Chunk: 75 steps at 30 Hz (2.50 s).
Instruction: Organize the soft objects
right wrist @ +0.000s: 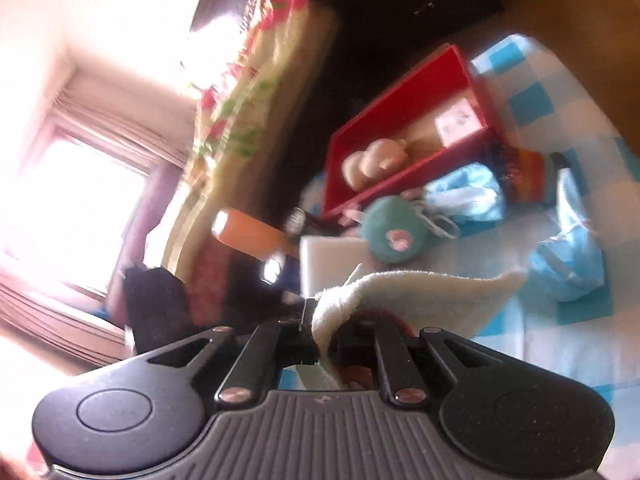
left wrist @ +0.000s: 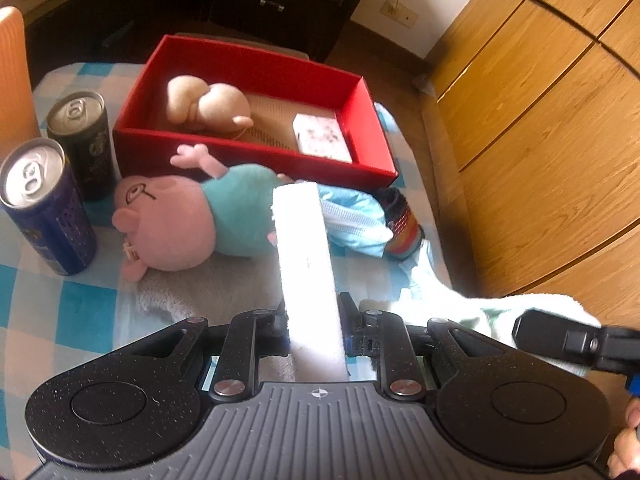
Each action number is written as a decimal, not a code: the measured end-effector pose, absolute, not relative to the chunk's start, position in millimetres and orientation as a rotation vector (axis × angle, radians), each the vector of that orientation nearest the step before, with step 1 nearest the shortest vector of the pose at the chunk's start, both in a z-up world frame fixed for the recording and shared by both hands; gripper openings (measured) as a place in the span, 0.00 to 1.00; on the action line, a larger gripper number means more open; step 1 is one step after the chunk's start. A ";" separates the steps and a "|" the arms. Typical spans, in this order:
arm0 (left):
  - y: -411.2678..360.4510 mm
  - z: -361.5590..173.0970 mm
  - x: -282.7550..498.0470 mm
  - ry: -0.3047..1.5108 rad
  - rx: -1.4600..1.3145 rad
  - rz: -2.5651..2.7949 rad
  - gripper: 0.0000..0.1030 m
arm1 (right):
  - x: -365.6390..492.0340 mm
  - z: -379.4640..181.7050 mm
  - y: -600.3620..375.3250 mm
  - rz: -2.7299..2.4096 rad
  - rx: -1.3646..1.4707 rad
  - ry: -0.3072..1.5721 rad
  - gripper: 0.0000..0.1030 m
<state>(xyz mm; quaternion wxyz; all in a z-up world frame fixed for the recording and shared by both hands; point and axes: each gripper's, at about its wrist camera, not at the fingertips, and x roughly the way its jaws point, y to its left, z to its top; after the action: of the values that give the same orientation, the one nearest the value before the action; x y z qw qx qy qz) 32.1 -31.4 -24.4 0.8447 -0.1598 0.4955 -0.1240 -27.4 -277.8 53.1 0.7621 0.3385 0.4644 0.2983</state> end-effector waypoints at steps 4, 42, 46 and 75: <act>-28.3 -11.9 31.4 1.006 -0.348 -0.264 0.20 | -25.0 68.9 -275.2 0.631 0.694 0.981 0.00; -41.6 50.7 16.4 0.886 -0.156 -0.117 0.20 | -33.9 137.5 -235.4 0.569 0.366 0.810 0.00; -43.1 53.3 17.9 0.886 -0.140 -0.113 0.20 | -31.5 138.2 -235.4 0.563 0.355 0.814 0.00; -57.6 98.8 46.1 0.817 -0.042 -0.119 0.21 | -7.1 192.0 -209.6 0.583 0.245 0.718 0.00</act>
<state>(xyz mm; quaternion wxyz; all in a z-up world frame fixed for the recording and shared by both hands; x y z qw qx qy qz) 46.1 -57.6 98.8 0.9159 -0.0202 0.3968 -0.0580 -7.1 -209.6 192.0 0.8877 0.1179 0.3455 0.2804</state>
